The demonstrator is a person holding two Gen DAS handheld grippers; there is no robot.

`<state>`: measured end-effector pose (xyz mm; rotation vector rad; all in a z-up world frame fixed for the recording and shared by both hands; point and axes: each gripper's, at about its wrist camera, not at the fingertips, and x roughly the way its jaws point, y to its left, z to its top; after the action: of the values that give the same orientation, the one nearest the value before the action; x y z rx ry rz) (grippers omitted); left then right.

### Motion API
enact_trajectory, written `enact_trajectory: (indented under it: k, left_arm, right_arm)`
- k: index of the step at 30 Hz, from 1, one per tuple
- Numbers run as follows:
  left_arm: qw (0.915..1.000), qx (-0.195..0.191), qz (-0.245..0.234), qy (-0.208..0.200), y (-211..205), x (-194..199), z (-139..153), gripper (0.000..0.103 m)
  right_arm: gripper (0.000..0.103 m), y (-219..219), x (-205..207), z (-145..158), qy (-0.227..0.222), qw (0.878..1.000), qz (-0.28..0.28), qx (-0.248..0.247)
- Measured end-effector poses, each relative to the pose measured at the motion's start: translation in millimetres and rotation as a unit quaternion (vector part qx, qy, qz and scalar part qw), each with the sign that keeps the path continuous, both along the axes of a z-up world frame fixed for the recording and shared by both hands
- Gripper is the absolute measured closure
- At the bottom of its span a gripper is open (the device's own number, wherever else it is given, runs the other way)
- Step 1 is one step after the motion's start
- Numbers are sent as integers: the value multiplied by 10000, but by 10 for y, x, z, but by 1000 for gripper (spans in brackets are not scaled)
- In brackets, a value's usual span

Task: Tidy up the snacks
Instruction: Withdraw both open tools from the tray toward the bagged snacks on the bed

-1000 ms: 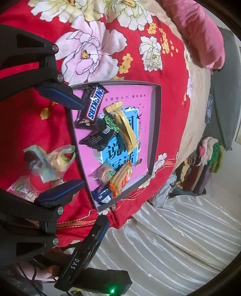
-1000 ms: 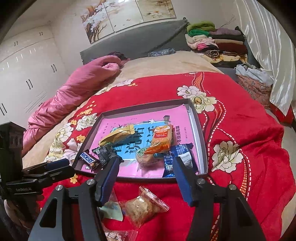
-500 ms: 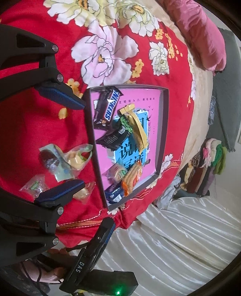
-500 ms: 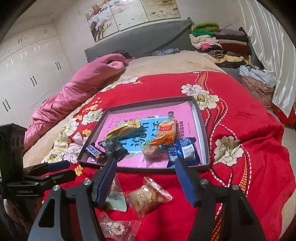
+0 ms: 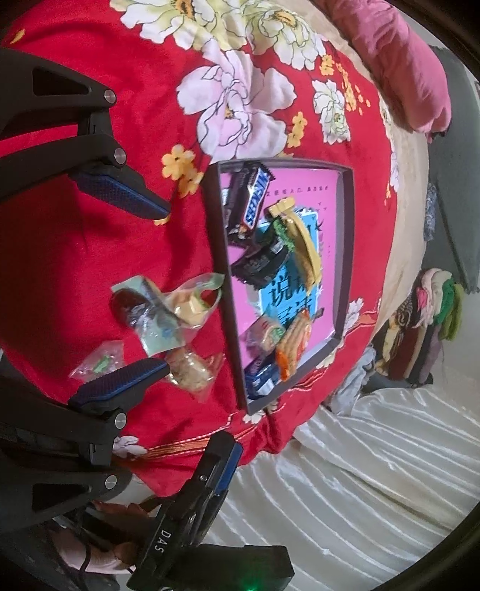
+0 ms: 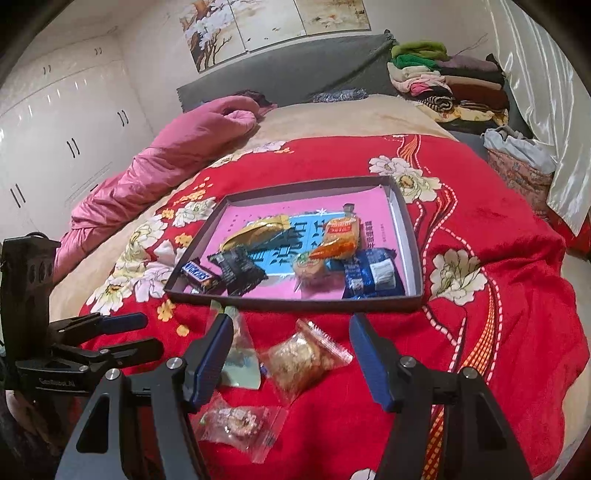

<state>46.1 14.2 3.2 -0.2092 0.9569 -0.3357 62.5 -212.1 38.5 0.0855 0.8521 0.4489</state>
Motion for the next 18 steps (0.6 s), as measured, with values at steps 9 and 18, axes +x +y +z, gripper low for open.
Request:
enact_trajectory:
  k: [9, 18]
  left_arm:
    - [9999, 105, -90, 73, -77, -91, -39, 24]
    - [9995, 244, -102, 187, -110, -139, -99, 24]
  right_arm:
    - [38, 56, -126, -39, 56, 9998, 185, -101]
    - [34, 68, -258, -112, 103, 9989, 418, -207]
